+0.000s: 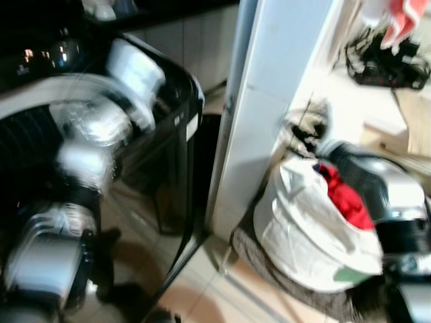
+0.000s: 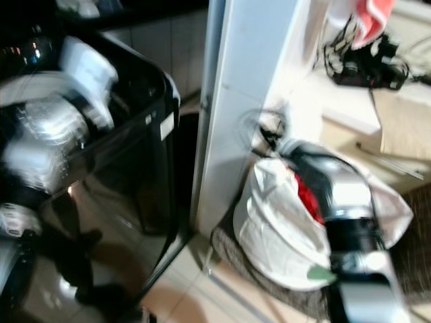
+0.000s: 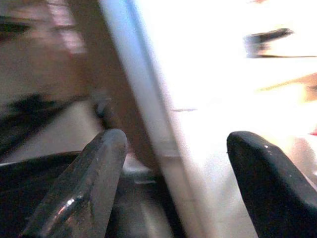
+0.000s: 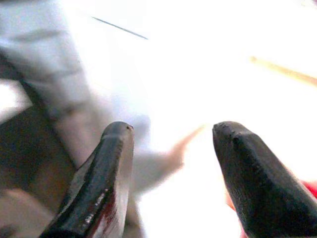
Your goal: Clothes washing
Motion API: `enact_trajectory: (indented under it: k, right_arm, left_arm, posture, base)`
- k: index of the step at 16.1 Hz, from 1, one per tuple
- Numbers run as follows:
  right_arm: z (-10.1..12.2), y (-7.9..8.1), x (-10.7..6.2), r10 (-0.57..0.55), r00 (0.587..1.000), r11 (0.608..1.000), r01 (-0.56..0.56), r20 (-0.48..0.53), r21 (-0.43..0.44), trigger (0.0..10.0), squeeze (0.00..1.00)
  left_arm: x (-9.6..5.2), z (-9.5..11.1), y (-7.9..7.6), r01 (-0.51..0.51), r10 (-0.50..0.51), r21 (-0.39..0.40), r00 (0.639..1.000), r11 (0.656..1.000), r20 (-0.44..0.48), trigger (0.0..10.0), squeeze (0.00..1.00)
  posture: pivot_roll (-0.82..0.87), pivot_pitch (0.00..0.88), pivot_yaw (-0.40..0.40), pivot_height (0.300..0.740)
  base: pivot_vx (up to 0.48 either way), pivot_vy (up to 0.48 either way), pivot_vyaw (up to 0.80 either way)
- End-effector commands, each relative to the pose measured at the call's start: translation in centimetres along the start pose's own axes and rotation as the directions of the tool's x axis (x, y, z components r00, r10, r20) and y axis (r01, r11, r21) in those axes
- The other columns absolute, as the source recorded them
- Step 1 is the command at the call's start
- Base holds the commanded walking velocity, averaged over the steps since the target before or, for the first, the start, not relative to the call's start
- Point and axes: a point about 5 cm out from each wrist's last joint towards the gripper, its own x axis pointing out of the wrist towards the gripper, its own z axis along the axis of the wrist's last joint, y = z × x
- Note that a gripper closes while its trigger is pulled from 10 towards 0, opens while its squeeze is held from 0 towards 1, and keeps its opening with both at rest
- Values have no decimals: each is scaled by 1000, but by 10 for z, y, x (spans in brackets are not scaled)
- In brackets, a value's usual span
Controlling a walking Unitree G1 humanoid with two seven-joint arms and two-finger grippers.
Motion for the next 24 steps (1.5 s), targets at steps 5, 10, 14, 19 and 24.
enact_trajectory:
  k: [5, 10, 14, 19, 24]
  right_arm:
    - [-29, -59, 3, -262, 960, 961, 269, -98, 61, 10000, 1000]
    - [-50, -85, -5, -365, 919, 922, 379, -149, 82, 10000, 1000]
    - [-66, -90, -9, -401, 899, 885, 430, -174, 179, 10000, 0]
    - [-87, -85, -10, -407, 876, 866, 460, -258, 196, 7608, 0]
    - [-86, -87, -11, -408, 872, 857, 468, -271, 216, 0, 0]
  left_arm:
    - [-11, 35, -61, 365, -357, -60, 927, 929, 111, 10000, 0]
    - [-25, 59, -85, 467, -452, -94, 880, 879, 144, 10000, 0]
    - [-37, 66, -97, 498, -485, -111, 865, 860, 126, 10000, 0]
    - [-46, 67, -106, 518, -513, -134, 855, 845, 75, 10000, 0]
    - [-51, 67, -114, 561, -559, -166, 827, 811, 66, 10000, 0]
  posture:
    - [61, 42, -25, 740]
    - [126, 119, -7, 740]
    - [167, 157, -13, 740]
    - [177, 165, -28, 740]
    - [159, 155, -32, 740]
  base:
    - [0, 0, 0]
    - [0, 0, 0]
    - [0, 0, 0]
    - [0, 0, 0]
    - [0, 0, 0]
